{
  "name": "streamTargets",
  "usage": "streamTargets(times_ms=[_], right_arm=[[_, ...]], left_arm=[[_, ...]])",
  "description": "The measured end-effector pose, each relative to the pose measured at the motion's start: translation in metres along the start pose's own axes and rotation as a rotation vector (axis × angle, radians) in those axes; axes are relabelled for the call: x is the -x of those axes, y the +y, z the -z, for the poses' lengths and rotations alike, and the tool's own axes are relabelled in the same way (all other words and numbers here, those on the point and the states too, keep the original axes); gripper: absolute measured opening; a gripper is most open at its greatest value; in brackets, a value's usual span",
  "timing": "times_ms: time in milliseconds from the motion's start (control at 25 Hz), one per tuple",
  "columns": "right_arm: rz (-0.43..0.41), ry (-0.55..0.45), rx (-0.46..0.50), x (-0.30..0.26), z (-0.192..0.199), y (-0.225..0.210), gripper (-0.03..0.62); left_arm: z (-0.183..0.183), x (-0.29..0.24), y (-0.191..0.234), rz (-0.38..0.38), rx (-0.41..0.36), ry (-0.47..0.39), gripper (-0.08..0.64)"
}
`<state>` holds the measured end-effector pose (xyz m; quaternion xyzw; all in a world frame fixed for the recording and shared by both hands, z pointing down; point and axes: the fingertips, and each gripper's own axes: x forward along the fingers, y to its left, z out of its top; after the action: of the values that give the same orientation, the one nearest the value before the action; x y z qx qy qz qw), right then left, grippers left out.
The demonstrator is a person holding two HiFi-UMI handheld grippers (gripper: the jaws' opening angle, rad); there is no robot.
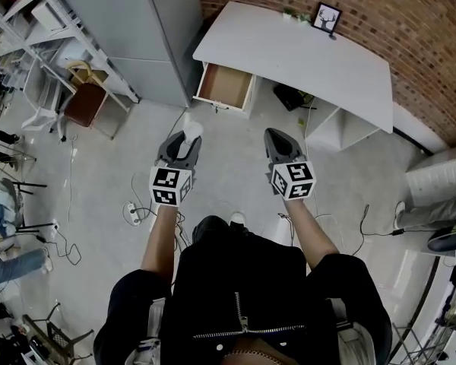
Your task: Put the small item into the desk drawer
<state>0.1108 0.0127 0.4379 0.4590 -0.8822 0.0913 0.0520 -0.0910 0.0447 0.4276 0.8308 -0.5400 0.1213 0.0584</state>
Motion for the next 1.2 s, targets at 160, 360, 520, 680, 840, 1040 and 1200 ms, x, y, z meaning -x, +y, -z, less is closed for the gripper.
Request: streamTargets(times_ms=[160, 360, 520, 680, 840, 1040, 1200], right_arm=[[-0.003, -0.002, -0.002, -0.007, -0.002, -0.007, 0.006], [-0.007, -0.002, -0.004, -0.017, -0.003, -0.013, 0.006], [-0.002, 0.002, -0.003, -0.025, -0.002, -0.017, 0.006], [0.001, 0.024, 0.003, -0.039, 0.005, -0.022, 0.006], [-0.005, 0.039, 0.023, -0.059, 0.004, -0.026, 0.006], [0.021, 0.044, 0.020, -0.091, 0.002, -0.039, 0.006], [0.040, 0.048, 0.016, -0.124, -0.004, -0.049, 0.006]], left_arm=[[-0.007, -0.008, 0.002, -0.003, -0.005, -0.006, 0.161], [-0.010, -0.018, 0.008, -0.006, -0.008, -0.011, 0.161], [-0.011, -0.030, 0.014, -0.002, 0.001, -0.016, 0.161], [-0.011, -0.047, 0.019, 0.015, 0.008, -0.019, 0.161], [-0.005, -0.065, 0.032, 0.026, 0.018, -0.007, 0.161], [-0.005, -0.096, 0.057, 0.044, 0.024, -0.005, 0.161], [-0.014, -0.127, 0.080, 0.067, 0.019, -0.010, 0.161]])
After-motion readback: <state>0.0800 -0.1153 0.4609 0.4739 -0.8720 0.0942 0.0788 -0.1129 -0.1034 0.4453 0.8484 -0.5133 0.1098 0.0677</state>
